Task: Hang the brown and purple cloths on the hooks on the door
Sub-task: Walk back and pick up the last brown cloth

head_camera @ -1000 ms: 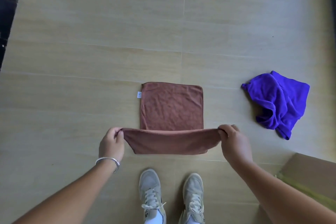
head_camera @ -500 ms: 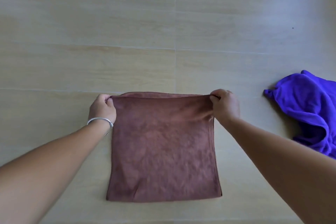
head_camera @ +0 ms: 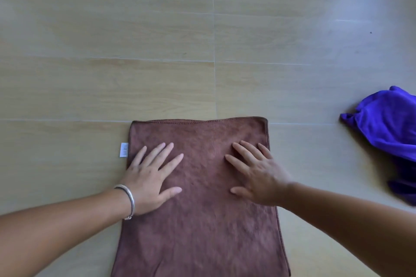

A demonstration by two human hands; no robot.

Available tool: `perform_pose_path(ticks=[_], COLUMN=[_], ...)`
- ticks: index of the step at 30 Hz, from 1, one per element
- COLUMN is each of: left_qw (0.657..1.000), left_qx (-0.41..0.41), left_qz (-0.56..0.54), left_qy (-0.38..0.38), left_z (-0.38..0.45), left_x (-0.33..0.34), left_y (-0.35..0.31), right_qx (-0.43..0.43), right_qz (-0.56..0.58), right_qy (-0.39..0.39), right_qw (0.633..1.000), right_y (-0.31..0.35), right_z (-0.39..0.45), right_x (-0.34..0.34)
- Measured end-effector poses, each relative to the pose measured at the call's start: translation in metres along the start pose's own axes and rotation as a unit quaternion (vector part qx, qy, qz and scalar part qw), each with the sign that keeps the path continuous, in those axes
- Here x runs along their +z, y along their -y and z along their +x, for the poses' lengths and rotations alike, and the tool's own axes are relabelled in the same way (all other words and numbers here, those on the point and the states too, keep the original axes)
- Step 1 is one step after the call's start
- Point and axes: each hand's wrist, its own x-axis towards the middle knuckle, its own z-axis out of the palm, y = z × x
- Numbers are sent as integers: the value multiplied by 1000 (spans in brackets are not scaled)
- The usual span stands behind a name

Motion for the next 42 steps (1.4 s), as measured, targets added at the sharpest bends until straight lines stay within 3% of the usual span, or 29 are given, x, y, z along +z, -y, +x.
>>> perform_pose_path(ticks=[2,6,8,10,13,18,21,30,35,42], left_qw=[999,990,988,991,998,983,967,961,976,987], left_qx=[0,-52,-108,-113,-36,146,218,244,186,42], left_qz=[40,122,104,66,42,80,50,27,26,-23], left_qy=[31,42,33,-4,-38,-74,-121,-131,-107,-154], left_z=[6,57,86,95,64,-5,-20,-15,-24,-55], left_x=[11,-6,-27,-39,-30,-2,5,-14,-53,-174], left_y=[4,31,40,42,35,37,48,49,47,36], right_qx=[7,64,141,160,44,-135,-173,-188,-145,-26], right_qz=[-12,-46,-40,-23,-1,-16,-7,1,5,63], right_qy=[34,22,2,-37,-94,-84,-111,-171,-184,-210], right_qw=[999,997,989,986,995,987,979,967,972,975], right_y=[-4,-26,-36,-37,-15,3,-15,-27,-25,-20], right_z=[4,44,69,84,72,10,-12,-16,-19,-47], right_x=[2,-17,-35,-47,-46,-5,10,4,-41,-177])
